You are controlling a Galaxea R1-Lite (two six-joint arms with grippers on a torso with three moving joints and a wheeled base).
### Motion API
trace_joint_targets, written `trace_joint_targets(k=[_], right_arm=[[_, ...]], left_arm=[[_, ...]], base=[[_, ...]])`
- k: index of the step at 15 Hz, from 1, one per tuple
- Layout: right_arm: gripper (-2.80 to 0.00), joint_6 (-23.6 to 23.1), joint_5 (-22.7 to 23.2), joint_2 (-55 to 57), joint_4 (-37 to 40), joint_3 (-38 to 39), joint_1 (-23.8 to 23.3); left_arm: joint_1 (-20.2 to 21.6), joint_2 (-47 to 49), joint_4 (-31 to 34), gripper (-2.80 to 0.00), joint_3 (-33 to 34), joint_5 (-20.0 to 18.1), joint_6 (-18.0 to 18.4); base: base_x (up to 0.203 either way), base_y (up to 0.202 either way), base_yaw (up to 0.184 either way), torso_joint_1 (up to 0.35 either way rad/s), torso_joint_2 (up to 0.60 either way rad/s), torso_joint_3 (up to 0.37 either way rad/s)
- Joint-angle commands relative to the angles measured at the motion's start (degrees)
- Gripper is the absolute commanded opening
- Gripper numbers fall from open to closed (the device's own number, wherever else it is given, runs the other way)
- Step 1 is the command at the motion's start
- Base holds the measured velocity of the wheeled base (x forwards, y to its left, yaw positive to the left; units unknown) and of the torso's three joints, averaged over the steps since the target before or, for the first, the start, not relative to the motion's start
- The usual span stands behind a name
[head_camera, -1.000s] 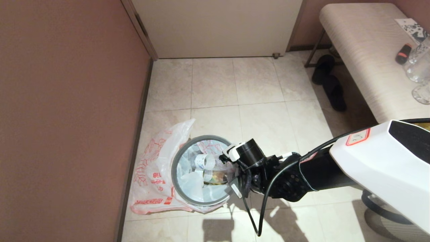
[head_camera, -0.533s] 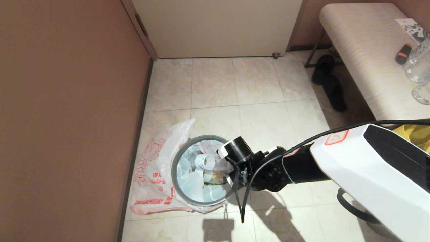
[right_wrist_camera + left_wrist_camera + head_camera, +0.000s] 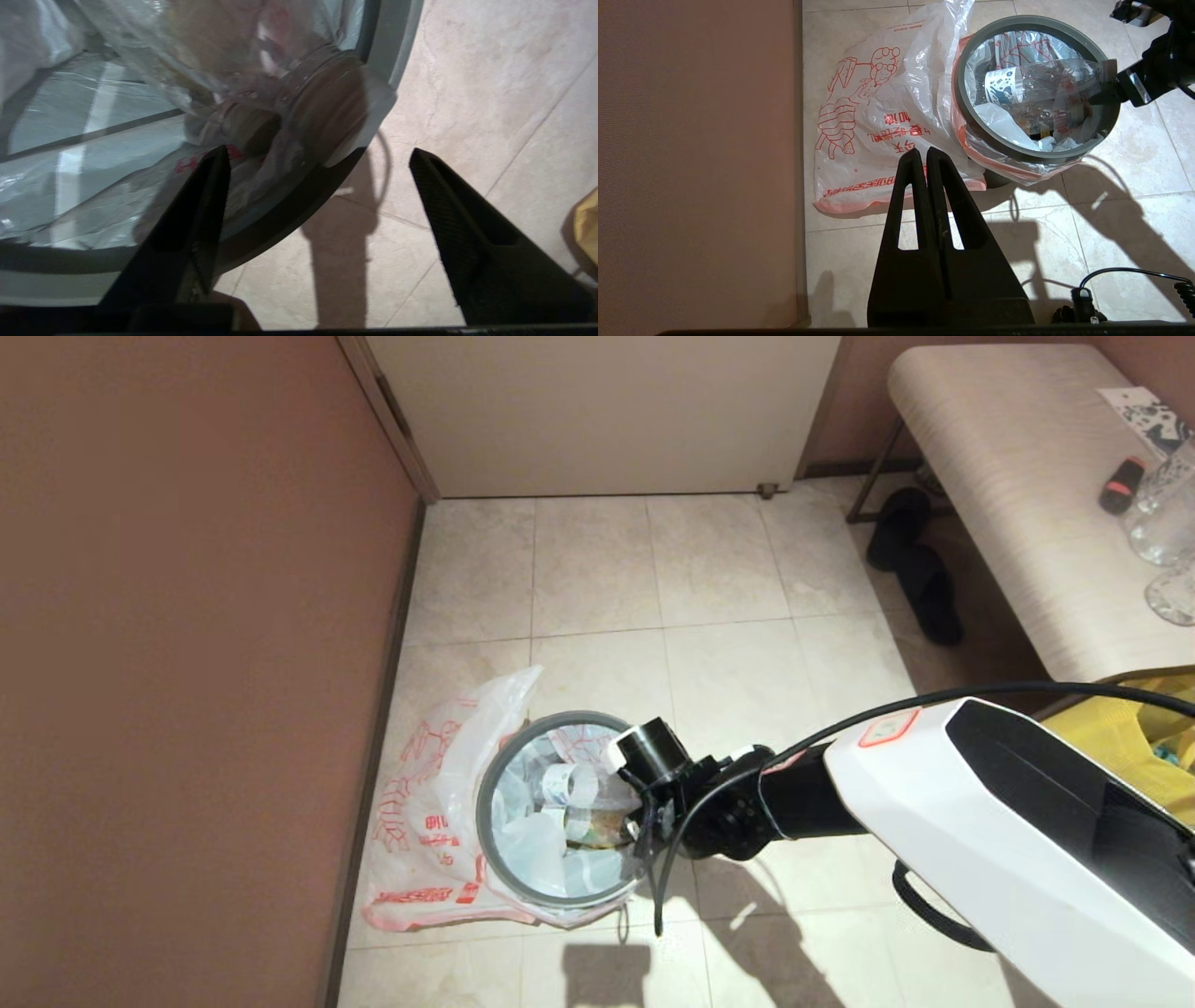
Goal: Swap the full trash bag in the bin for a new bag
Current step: Place the trash can ring on the floor
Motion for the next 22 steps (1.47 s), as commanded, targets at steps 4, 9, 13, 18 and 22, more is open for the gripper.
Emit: trace_joint_targets(k=[4, 9, 13, 18, 22], right_arm=[[-2.80, -0.42, -0.37, 1.81, -0.22, -1.05, -1.42], [-2.80, -0.64, -0.53, -1.26, 0.39, -0.96, -0.40], [-2.80, -0.84, -1.07, -1.64, 0.55, -1.23, 0.06], [-2.80, -1.34, -0.38, -4.19, 2.38, -3.12, -0.14], [-2.80, 3.98, 1.83, -10.86, 13.41, -3.15, 0.25]], left_arm=[[0.01, 0.02, 0.00, -2.80, 0.01, -0.02, -0.02], [0.01, 0.02, 0.00, -2.80, 0.01, -0.02, -0.02], [0.01, 0.02, 0.00, -2.80, 0.01, -0.02, -0.02], [0.01, 0.02, 0.00, -2.80, 0.01, -0.02, -0.02], [0.01, 0.02, 0.00, -2.80, 0.01, -0.02, -0.02]], base=[[0.000, 0.000, 0.000, 0.000, 0.00, 0.000], [0.000, 0.000, 0.000, 0.000, 0.00, 0.000], [0.000, 0.000, 0.000, 0.000, 0.00, 0.000], [0.000, 0.000, 0.000, 0.000, 0.00, 0.000], [0.000, 0.000, 0.000, 0.000, 0.00, 0.000]])
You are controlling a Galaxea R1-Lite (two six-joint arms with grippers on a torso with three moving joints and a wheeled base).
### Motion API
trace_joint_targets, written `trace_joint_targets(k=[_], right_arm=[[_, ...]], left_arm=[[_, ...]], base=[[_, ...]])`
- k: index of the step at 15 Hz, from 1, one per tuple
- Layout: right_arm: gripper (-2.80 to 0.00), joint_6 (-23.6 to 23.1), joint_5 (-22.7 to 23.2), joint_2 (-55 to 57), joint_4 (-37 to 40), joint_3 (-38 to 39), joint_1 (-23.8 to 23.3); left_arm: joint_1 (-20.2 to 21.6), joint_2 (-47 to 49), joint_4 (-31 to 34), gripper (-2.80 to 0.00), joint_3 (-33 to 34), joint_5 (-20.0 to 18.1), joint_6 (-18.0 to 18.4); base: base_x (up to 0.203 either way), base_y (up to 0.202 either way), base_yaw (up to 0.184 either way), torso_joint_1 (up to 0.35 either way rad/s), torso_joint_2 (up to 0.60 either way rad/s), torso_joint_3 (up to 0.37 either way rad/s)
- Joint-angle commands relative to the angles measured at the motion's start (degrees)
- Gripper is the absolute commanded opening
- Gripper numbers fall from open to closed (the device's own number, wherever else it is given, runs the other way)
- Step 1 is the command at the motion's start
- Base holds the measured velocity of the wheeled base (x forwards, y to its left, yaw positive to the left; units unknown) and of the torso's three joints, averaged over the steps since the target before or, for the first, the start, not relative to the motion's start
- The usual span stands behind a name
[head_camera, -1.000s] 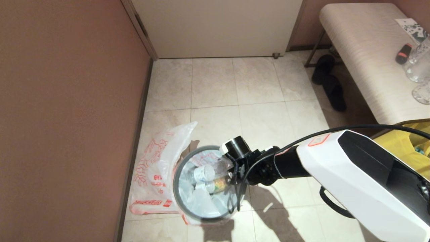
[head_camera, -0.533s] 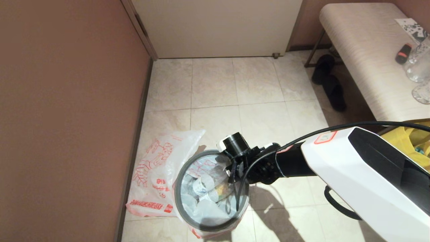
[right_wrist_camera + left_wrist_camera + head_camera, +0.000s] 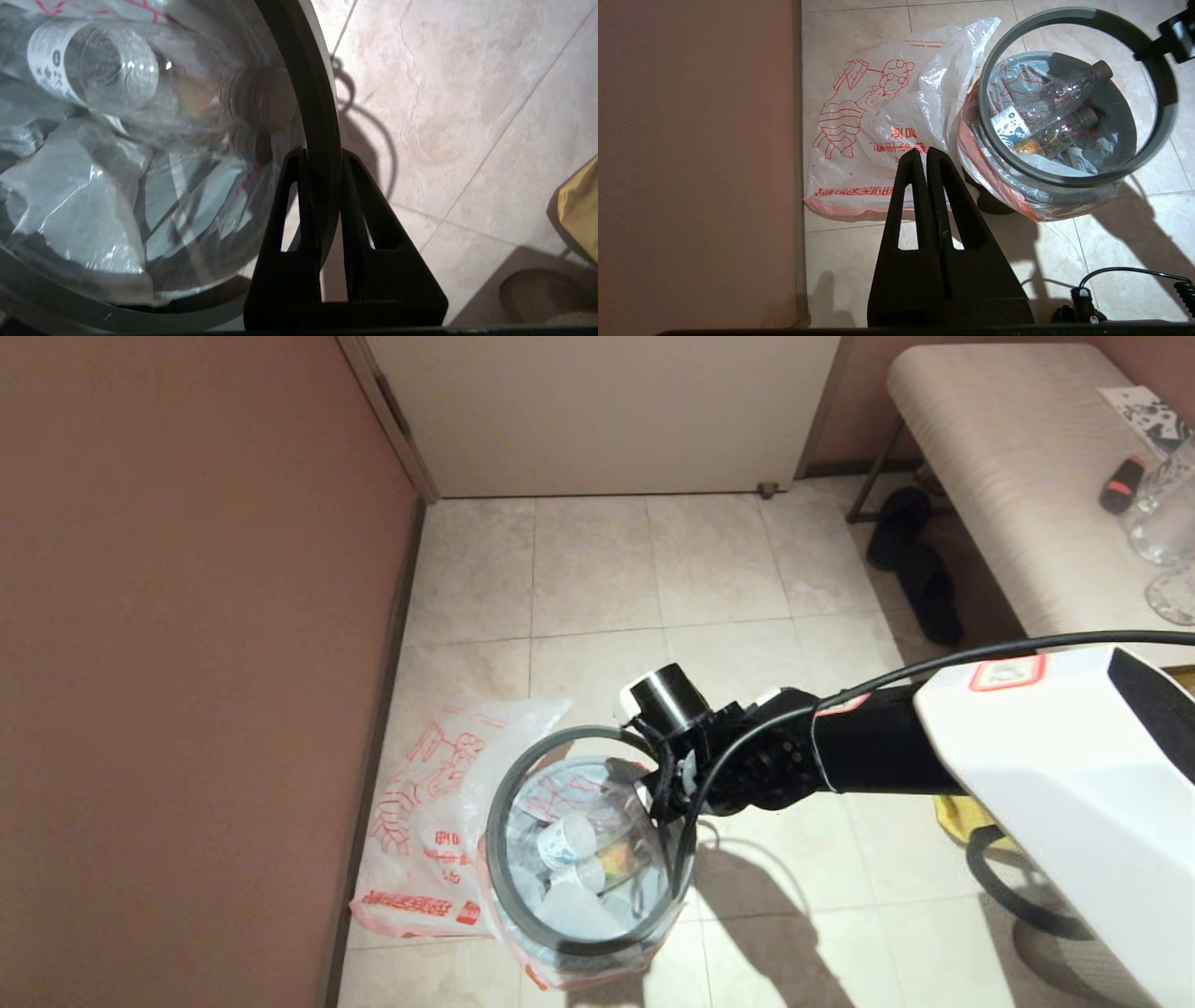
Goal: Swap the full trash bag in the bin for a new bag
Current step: Place the trash can ring on the floor
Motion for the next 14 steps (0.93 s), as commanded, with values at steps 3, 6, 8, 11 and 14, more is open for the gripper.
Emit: trace_joint_targets(k=[3, 6, 8, 11, 14], right_arm=[[-2.80, 4.47, 0.46, -8.62, 8.92, 0.29, 1.07], [-2.80, 9.11, 1.39, -15.33, 14.92, 0.66, -0.22], [-2.80, 11.42, 1.78, -20.62, 18.79, 2.02, -4.53], [-2.80, 12.10, 2.50, -25.62, 20.68, 7.36, -15.46], [-2.80, 10.17, 11.66, -26.05, 15.26, 15.41, -28.66]], left_arm=[[0.01, 0.02, 0.00, -2.80, 0.01, 0.00, -0.02], [0.01, 0.02, 0.00, -2.80, 0.01, 0.00, -0.02], [0.01, 0.02, 0.00, -2.80, 0.01, 0.00, -0.02], [0.01, 0.02, 0.00, -2.80, 0.01, 0.00, -0.02], [0.01, 0.02, 0.00, -2.80, 0.01, 0.00, -0.02]], base=[[0.000, 0.000, 0.000, 0.000, 0.00, 0.000], [0.000, 0.000, 0.000, 0.000, 0.00, 0.000], [0.000, 0.000, 0.000, 0.000, 0.00, 0.000], [0.000, 0.000, 0.000, 0.000, 0.00, 0.000], [0.000, 0.000, 0.000, 0.000, 0.00, 0.000]])
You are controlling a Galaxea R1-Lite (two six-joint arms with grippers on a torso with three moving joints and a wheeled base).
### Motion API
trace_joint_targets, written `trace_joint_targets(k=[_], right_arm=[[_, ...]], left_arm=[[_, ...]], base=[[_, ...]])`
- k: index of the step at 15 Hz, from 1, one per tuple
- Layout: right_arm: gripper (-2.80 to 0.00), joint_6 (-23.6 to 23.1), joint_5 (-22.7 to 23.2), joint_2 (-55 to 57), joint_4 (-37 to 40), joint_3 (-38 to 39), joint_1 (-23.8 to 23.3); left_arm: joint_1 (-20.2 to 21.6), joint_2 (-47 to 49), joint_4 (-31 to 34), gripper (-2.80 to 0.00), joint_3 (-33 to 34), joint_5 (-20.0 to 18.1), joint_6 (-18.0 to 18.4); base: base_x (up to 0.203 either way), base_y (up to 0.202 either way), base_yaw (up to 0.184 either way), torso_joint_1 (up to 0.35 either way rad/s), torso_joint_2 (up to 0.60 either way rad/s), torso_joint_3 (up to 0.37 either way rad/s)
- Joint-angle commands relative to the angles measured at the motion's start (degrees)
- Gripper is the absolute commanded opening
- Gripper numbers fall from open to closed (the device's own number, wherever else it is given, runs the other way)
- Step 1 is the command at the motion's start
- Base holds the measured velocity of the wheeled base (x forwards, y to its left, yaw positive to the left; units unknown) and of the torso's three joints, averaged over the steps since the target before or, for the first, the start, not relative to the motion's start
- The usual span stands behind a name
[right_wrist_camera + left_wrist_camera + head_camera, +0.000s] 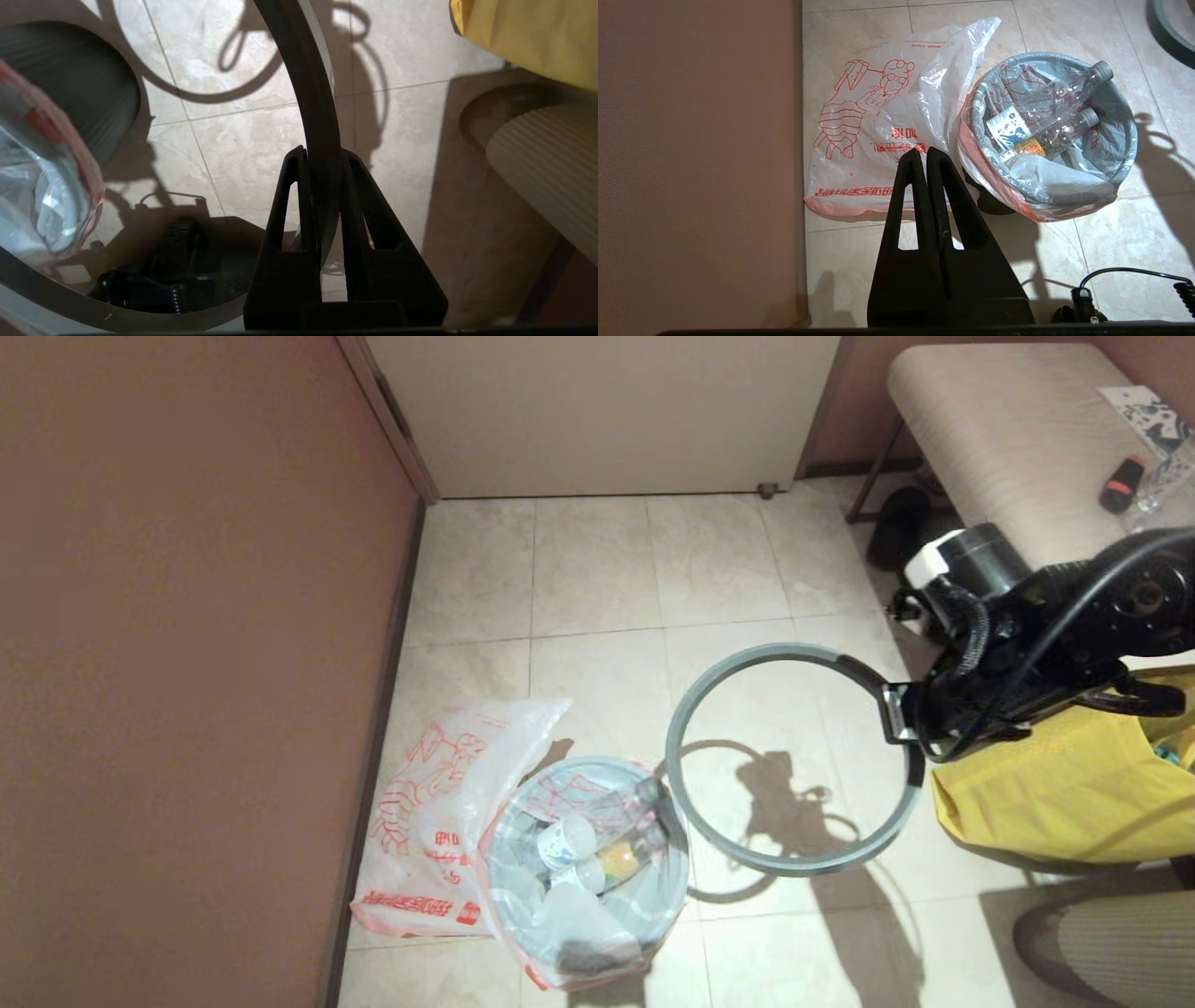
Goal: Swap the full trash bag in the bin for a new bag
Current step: Place the trash can ring on the floor
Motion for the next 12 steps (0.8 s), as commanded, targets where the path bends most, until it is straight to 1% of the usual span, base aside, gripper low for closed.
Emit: trace_joint_targets(k=[1, 4, 6, 8, 10, 11, 12], right_arm=[[-2.80, -1.19, 4.06, 0.26, -6.29, 5.32, -6.18], [-2.80, -5.99, 9.06, 10.66, -22.99, 13.61, -13.32], [-2.80, -9.68, 11.67, 18.66, -31.95, 16.14, -16.74], [-2.80, -14.17, 13.08, 27.25, -38.83, 15.49, -18.52], [-2.80, -18.56, 13.65, 34.12, -43.91, 12.06, -19.33], [-2.80, -20.00, 13.63, 36.21, -45.33, 9.88, -19.62], [0.00, -21.29, 12.98, 37.18, -46.07, 8.71, -20.16]], left_arm=[[0.01, 0.02, 0.00, -2.80, 0.01, -0.02, -0.04], [0.01, 0.02, 0.00, -2.80, 0.01, -0.02, -0.04], [0.01, 0.02, 0.00, -2.80, 0.01, -0.02, -0.04], [0.01, 0.02, 0.00, -2.80, 0.01, -0.02, -0.04], [0.01, 0.02, 0.00, -2.80, 0.01, -0.02, -0.04], [0.01, 0.02, 0.00, -2.80, 0.01, -0.02, -0.04], [0.01, 0.02, 0.00, -2.80, 0.01, -0.02, -0.04]], base=[[0.000, 0.000, 0.000, 0.000, 0.00, 0.000], [0.000, 0.000, 0.000, 0.000, 0.00, 0.000], [0.000, 0.000, 0.000, 0.000, 0.00, 0.000], [0.000, 0.000, 0.000, 0.000, 0.00, 0.000], [0.000, 0.000, 0.000, 0.000, 0.00, 0.000], [0.000, 0.000, 0.000, 0.000, 0.00, 0.000], [0.000, 0.000, 0.000, 0.000, 0.00, 0.000]])
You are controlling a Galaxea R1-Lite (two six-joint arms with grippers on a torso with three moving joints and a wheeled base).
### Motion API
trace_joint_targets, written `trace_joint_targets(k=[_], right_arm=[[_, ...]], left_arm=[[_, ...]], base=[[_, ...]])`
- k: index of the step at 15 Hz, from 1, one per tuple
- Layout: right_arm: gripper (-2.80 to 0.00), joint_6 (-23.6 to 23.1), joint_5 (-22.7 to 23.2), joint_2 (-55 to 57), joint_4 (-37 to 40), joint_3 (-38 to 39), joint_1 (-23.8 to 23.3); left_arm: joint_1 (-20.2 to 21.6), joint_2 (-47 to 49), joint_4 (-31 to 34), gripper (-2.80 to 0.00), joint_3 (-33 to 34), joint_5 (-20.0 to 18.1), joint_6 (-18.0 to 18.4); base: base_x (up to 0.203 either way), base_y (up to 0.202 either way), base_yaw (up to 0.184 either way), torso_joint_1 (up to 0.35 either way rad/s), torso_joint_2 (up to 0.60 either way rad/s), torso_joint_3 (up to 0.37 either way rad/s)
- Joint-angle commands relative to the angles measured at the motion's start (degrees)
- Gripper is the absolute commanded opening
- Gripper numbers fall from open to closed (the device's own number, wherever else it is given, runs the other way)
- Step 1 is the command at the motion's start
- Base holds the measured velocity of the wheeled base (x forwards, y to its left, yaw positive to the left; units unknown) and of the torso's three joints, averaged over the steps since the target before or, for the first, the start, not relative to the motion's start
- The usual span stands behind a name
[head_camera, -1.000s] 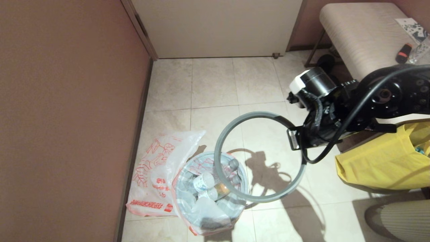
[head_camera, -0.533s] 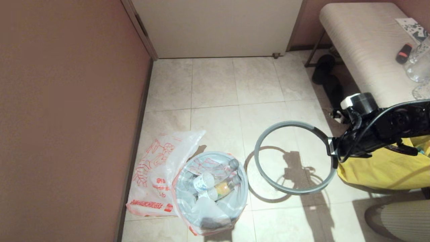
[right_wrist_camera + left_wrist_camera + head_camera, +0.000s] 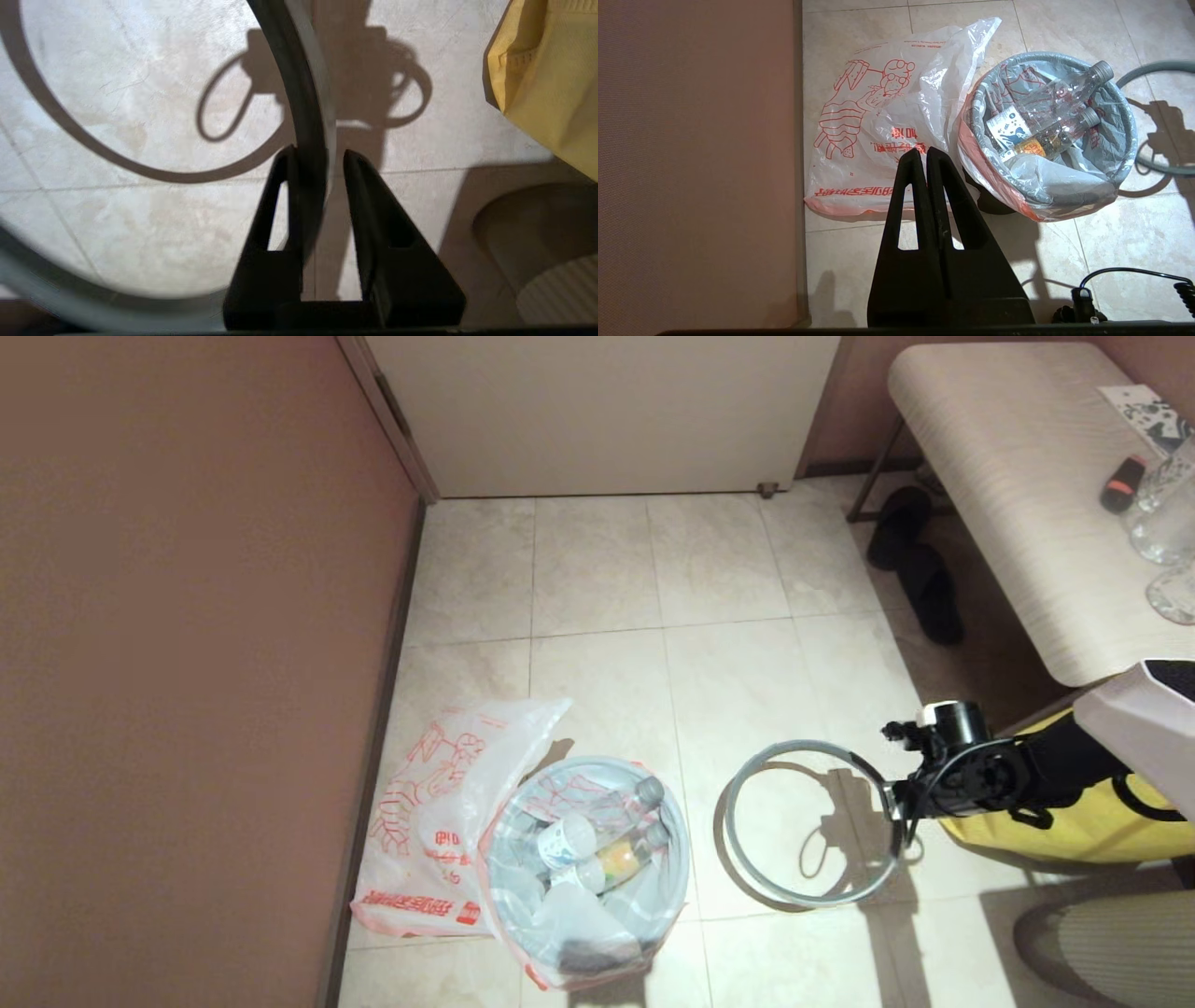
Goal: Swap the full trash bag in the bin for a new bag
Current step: Place the trash can ring on the floor, then place the trash bag on the floor
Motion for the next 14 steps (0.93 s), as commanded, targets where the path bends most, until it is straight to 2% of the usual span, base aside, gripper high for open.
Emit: trace_joint_targets(k=[1, 4, 6, 9, 10, 14], right_arm=[[0.00, -0.35, -0.99, 4.36, -0.14, -1.14, -0.51], [0.00, -0.32, -2.80, -1.22, 0.67, 2.78, -0.29], [0.00, -0.17, -2.92, -9.41, 2.50, 6.52, -0.24], [0.00, 1.33, -2.72, -25.13, 9.55, 12.44, 0.52], [-2.80, 1.80, -2.53, -30.49, 12.33, 14.64, 1.01], [-2.80, 4.95, -1.82, -49.21, 23.35, 23.13, 4.77]], left_arm=[[0.01, 0.02, 0.00, -2.80, 0.01, 0.00, -0.02], [0.01, 0.02, 0.00, -2.80, 0.01, 0.00, -0.02], [0.01, 0.02, 0.00, -2.80, 0.01, 0.00, -0.02], [0.01, 0.02, 0.00, -2.80, 0.01, 0.00, -0.02], [0.01, 0.02, 0.00, -2.80, 0.01, 0.00, -0.02], [0.01, 0.02, 0.00, -2.80, 0.01, 0.00, -0.02]], base=[[0.000, 0.000, 0.000, 0.000, 0.00, 0.000], [0.000, 0.000, 0.000, 0.000, 0.00, 0.000], [0.000, 0.000, 0.000, 0.000, 0.00, 0.000], [0.000, 0.000, 0.000, 0.000, 0.00, 0.000], [0.000, 0.000, 0.000, 0.000, 0.00, 0.000], [0.000, 0.000, 0.000, 0.000, 0.00, 0.000]])
